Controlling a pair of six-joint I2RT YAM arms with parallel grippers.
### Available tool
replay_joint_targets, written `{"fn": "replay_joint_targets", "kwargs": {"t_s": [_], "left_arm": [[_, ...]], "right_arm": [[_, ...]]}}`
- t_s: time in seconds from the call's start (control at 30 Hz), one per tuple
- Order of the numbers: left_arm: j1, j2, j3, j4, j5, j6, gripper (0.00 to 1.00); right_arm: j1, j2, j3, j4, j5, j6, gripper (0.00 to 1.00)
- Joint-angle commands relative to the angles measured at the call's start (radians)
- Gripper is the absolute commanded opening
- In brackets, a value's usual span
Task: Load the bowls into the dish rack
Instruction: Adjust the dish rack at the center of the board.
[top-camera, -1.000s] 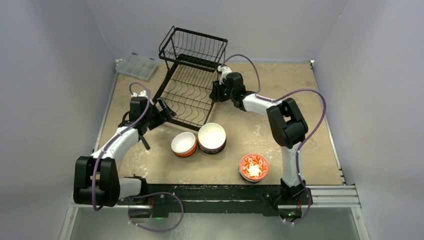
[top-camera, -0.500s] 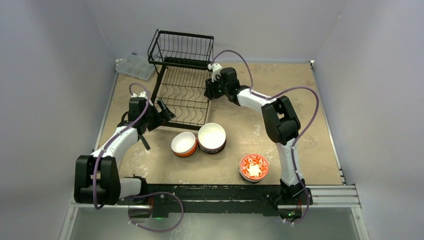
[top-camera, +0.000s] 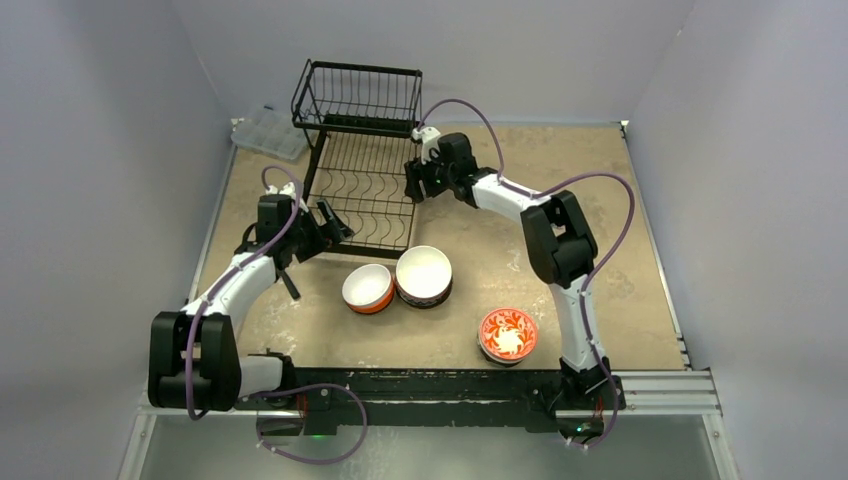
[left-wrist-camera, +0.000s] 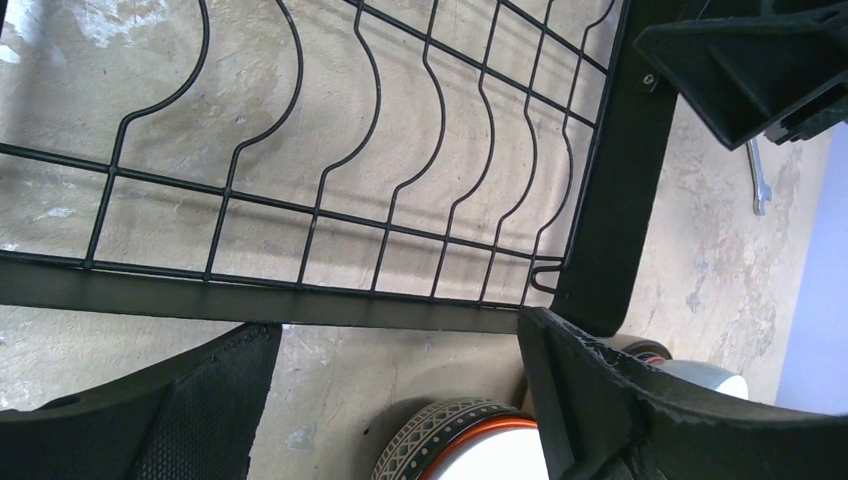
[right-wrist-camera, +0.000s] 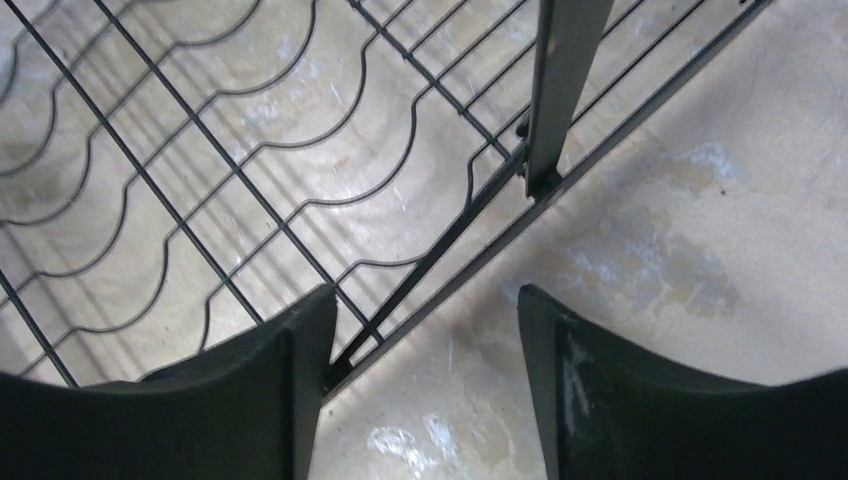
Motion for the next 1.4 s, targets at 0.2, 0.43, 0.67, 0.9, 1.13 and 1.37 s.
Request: {"fn": "replay_joint_targets", "kwargs": {"t_s": [0.2,0.43,0.67,0.9,1.13,1.37], "left_arm": [[0.008,-0.054,-0.002,0.058,0.102,0.023,0.97],[-0.007,-0.046,0.002,0.160,0.256,-0.007,0.91],[-0.191,-0.013,0.129,0.016,0.148,0.100,0.85],[-0.339,0.009,0.222,-0.053,-0.005,0.183,0.81],[-0.354,-0.010,0.222,-0.018,-0.071,0.197,0.83],[-0.354,-0.064,0.209,0.031,-0.080,0.210,0.83]], "right_arm": [[-0.005,-0.170,-0.074,-0.028,0.022,0.017,0.90],[-0.056,-0.292,-0.224,0.064,-0.092,0.105,0.99],[-0.193,-0.421,-0.449,0.243,-0.358,0.283,0.99],[-0.228,-0.588,-0.598,0.206,-0.367,0.224,0.99],[-0.138,-0.709,-0.692,0.043,-0.251,0.103,0.96],[0.002,-0.705,-0.682,-0.088,-0.080,0.044,0.83]]}}
